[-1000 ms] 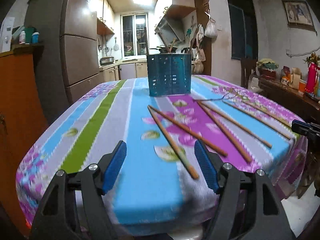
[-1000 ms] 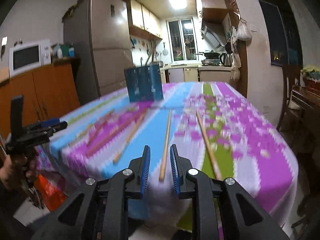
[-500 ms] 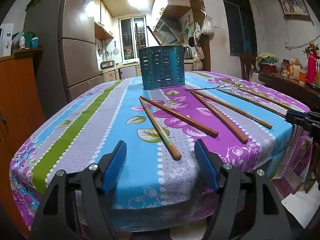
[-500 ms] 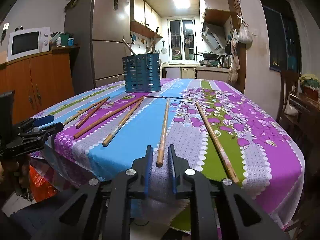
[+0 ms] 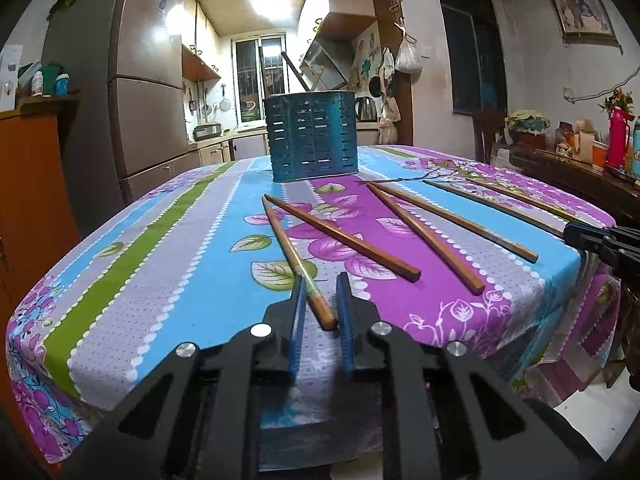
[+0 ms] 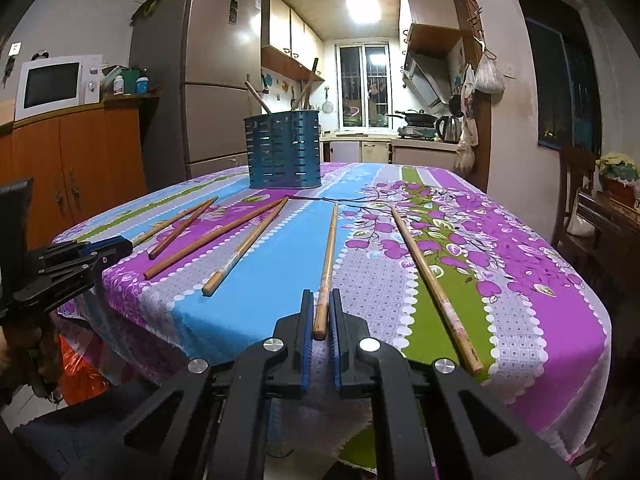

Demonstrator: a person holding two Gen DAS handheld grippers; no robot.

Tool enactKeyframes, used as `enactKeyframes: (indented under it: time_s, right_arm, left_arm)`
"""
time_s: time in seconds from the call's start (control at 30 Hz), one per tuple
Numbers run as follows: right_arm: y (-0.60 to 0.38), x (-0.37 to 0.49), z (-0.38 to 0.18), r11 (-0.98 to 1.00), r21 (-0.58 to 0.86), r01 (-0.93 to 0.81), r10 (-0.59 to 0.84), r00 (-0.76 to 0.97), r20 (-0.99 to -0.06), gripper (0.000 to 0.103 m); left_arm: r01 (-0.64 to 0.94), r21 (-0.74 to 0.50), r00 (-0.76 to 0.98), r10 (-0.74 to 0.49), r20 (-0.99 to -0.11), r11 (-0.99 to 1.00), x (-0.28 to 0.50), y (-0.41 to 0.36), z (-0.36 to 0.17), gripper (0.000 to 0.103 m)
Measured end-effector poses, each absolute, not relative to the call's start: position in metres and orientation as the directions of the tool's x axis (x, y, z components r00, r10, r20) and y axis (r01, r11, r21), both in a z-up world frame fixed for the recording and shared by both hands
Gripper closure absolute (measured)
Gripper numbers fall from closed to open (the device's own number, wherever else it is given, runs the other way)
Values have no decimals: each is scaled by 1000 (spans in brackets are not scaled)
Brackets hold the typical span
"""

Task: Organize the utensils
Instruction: 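Return both grippers to the table and line up on two chopsticks, then close the right gripper on a chopstick while the left gripper grasps another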

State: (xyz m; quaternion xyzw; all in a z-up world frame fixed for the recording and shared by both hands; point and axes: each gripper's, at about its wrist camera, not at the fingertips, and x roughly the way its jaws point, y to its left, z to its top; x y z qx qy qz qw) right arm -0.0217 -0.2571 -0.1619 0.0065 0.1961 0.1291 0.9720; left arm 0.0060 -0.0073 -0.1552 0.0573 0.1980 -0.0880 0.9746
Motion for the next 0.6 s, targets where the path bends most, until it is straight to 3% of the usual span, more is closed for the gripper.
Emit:
enactKeyframes:
  time_s: [0.3, 0.33, 0.37, 0.6]
  right_arm:
    - [-255, -23, -163, 968, 45, -246, 244, 894, -376, 93]
    - [-255, -24, -163, 969, 42, -243, 240, 895, -375, 93]
    - [-254, -23, -162, 970, 41, -239, 237, 896, -375, 93]
    - [-257, -24, -158, 974, 60, -218, 225, 905, -360, 96]
  left_arm:
    - [173, 84, 918, -130, -376, 981, 2, -8, -158, 84]
    - [174, 81, 917, -131, -377, 981, 3, -7, -157, 84]
    - [174, 79, 916, -132, -378, 982, 3, -7, -157, 91]
    - [155, 59, 915, -121, -384, 986, 4, -1, -154, 94]
